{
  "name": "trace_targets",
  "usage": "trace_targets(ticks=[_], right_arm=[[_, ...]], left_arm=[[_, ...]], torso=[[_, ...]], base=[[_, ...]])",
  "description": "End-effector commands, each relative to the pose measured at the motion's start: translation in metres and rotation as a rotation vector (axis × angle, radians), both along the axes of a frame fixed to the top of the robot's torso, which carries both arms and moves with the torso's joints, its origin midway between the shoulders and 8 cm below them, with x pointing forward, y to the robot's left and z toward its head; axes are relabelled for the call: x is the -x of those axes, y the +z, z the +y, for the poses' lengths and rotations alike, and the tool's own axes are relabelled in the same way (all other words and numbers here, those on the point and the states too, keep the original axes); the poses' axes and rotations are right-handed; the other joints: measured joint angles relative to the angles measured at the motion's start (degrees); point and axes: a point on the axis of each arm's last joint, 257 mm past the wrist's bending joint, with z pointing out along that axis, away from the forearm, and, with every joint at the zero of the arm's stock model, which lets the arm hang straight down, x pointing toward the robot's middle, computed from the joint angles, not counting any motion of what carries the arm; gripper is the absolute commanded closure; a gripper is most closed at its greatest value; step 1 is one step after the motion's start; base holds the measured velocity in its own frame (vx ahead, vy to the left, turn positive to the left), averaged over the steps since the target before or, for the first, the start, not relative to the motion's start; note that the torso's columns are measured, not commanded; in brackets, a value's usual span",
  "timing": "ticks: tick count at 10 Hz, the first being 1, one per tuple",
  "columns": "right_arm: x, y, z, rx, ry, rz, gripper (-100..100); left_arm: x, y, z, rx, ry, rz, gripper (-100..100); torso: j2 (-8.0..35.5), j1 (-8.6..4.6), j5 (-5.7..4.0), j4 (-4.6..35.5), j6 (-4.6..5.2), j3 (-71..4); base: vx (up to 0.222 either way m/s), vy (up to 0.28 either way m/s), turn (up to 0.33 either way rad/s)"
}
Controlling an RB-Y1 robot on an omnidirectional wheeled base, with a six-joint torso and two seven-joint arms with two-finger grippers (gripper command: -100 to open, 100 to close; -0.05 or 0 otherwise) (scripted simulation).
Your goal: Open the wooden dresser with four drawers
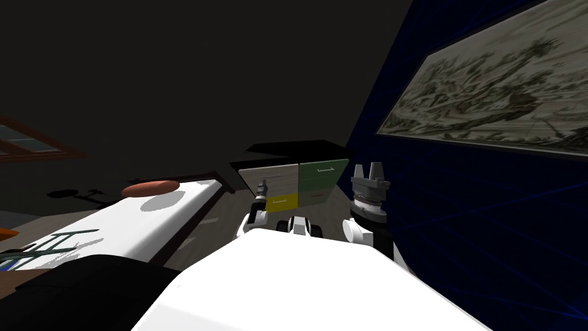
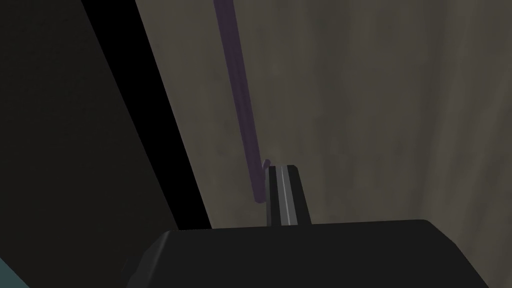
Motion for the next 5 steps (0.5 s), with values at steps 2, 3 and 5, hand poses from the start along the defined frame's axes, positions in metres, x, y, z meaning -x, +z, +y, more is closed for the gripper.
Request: trace_targets(ticks=[2, 3, 5], right_arm=[[0.0, 0.0, 0.0, 0.0, 0.0, 0.0, 0], [0.0, 0.0, 0.0, 0.0, 0.0, 0.0, 0], [0.0, 0.0, 0.0, 0.0, 0.0, 0.0, 0]], left_arm=[[-0.001, 0.005, 0.016, -0.101, -0.033, 0.018, -100], [-0.001, 0.007, 0.02, -0.126, -0.041, 0.023, -100], [-0.002, 0.008, 0.025, -0.161, -0.052, 0.032, -100]], torso=[[0.0, 0.01, 0.01, 0.0, -0.02, 0.0], [-0.1, -0.01, 0.0, 0.0, -0.02, 0.0], [-0.1, -0.04, -0.01, 0.0, -0.02, -0.1]], base=[[0.0, 0.0, 0.0], [0.0, 0.0, 0.0], [0.0, 0.0, 0.0]])
